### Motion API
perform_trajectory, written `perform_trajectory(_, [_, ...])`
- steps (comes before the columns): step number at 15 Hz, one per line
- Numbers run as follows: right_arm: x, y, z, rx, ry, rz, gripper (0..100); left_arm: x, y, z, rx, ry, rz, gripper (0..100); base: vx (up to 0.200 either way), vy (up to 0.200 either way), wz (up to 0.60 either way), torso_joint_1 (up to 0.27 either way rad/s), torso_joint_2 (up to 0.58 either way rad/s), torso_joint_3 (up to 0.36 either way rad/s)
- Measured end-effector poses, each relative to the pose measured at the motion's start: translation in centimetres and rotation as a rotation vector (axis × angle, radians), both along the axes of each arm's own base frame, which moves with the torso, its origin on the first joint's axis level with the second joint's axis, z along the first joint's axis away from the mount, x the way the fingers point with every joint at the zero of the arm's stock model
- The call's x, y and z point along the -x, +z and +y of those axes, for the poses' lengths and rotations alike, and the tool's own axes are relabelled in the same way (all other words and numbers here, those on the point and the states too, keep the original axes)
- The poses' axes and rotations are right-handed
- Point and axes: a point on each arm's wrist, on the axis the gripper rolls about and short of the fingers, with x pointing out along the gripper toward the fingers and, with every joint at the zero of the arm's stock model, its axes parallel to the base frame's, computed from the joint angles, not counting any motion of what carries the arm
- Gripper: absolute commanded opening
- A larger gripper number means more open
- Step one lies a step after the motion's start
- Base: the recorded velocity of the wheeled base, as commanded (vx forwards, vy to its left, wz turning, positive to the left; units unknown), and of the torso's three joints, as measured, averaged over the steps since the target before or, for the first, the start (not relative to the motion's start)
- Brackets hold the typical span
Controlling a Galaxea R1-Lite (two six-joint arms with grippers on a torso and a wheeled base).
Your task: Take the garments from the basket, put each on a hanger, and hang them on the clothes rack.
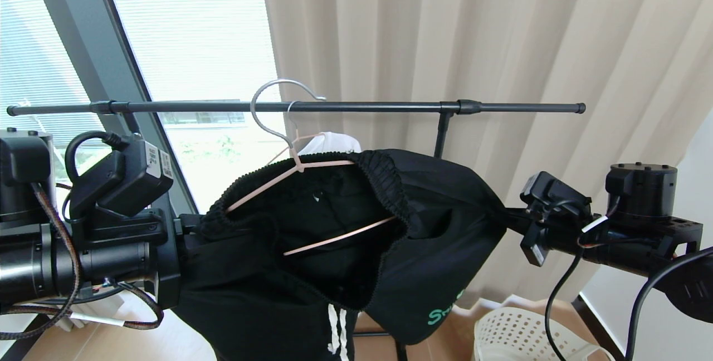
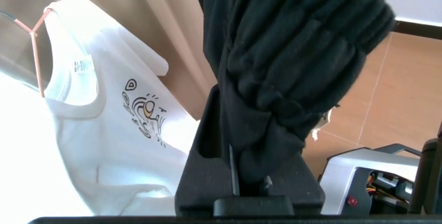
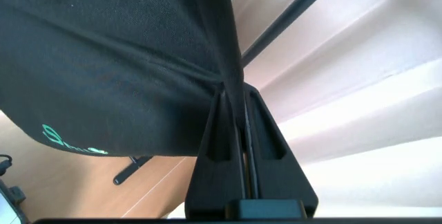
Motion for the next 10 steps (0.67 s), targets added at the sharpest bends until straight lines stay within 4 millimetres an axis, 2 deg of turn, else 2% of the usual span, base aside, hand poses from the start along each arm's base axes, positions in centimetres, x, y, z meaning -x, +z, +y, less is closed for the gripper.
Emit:
perform_trajectory(6, [-0.16,-0.27,0.01,0.003,-0.004,0.008,0,-0.15,-0.08,0.22,0.012,0.019,0.021,0,0.000,0.000,0.00,0.000,0.00,0.000])
perform_trajectory(7, [-0.10,-0.33,0.00,0.004,-0.004,0.011,100,-0.20,-0.02,0.21,0.021,0.024,0.030,0,0.000,0.000,0.00,0.000,0.00,0.000])
perform_trajectory(10, [0.24,-0.45,-0.01,0.009,-0.002,0.016,100,-0.36,0.07,0.20,0.034,0.033,0.046,0,0.000,0.000,0.00,0.000,0.00,0.000])
